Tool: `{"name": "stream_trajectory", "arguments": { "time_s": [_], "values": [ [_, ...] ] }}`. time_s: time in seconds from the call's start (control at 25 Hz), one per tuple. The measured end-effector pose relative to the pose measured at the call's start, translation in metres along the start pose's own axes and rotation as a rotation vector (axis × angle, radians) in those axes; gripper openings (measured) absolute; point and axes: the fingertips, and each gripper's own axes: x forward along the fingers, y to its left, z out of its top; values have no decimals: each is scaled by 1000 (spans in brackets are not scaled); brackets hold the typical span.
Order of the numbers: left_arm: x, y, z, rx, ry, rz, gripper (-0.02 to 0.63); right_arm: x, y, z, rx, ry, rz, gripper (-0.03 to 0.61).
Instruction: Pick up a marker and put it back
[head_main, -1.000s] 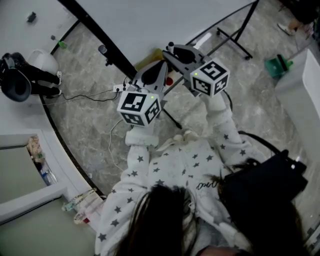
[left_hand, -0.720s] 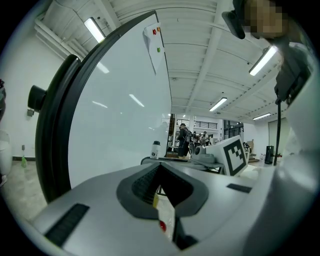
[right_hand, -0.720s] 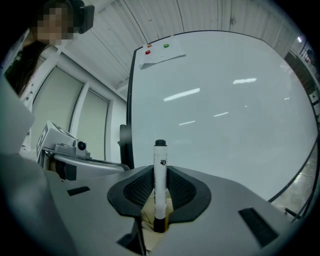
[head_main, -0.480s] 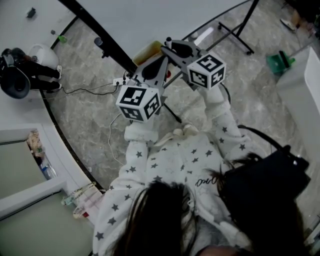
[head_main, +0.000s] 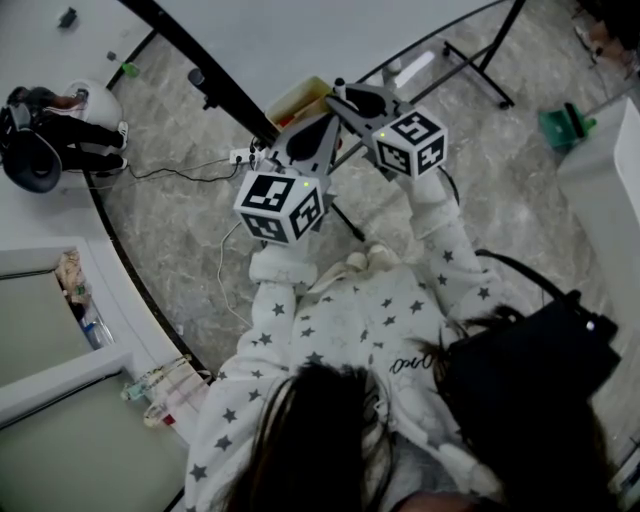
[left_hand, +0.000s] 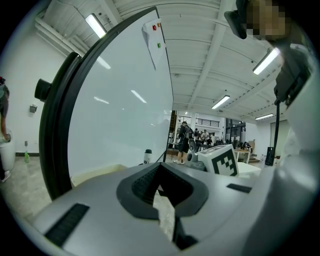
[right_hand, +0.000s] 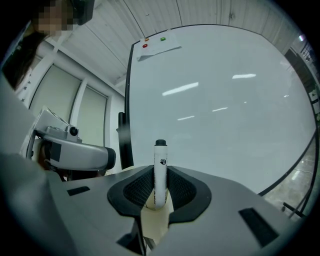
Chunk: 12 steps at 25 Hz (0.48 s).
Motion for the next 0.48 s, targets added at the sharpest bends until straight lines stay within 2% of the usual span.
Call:
{"name": "stream_trajectory", "arguments": {
  "time_s": [0.48],
  "values": [
    [-4,5,-3,-10,-1,21,1,4,-1,-2,-18,-15,-18,84]
  ]
}}
